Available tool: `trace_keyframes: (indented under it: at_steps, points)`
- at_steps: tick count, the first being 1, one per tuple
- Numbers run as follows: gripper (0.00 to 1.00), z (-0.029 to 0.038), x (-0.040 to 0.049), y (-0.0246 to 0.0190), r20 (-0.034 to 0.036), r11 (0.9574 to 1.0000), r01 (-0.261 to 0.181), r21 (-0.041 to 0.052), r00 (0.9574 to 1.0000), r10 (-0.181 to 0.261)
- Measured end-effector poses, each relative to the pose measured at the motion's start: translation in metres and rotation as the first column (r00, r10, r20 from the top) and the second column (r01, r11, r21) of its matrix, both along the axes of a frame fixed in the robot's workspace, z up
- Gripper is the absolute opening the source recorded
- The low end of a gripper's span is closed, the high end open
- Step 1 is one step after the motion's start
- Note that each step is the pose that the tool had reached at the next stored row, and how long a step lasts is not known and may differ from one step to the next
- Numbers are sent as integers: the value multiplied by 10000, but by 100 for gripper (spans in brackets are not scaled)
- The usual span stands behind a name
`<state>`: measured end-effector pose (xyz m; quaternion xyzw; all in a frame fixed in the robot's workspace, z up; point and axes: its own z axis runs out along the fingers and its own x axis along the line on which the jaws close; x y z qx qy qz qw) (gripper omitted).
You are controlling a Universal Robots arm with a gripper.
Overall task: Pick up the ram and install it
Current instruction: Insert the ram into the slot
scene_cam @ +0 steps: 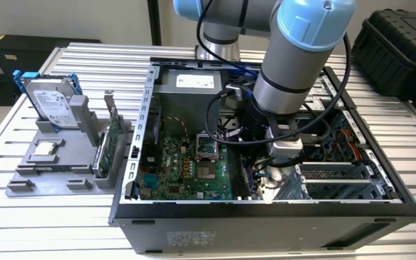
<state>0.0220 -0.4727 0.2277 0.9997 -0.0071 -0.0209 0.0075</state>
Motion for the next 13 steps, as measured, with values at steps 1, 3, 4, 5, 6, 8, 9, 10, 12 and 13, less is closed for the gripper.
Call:
trace_keyframes:
  at_steps: [1, 3, 4, 5, 6, 8, 9, 10, 12, 13]
  points:
    - [0, -4, 1, 3, 0, 10000, 0, 1, 10000, 0]
    - [0, -13, 1, 8, 1, 10000, -1, 2, 10000, 1]
    - [0, -20, 1, 9, 1, 10000, -1, 4, 10000, 1]
    - [0, -29, 1, 10, 1, 10000, -1, 2, 10000, 1]
    - [0, -40, 0, 11, 1, 10000, 0, 2, 10000, 0]
    - [0, -53, 0, 15, 0, 10000, -1, 0, 10000, 1]
    - [0, -56, 0, 18, 0, 10000, 0, 0, 10000, 0]
    - [0, -59, 0, 21, 0, 10000, -1, 1, 10000, 1]
    - [0, -66, 0, 27, 0, 10000, -1, 0, 10000, 1]
    - [0, -72, 1, 28, 1, 10000, -1, 2, 10000, 1]
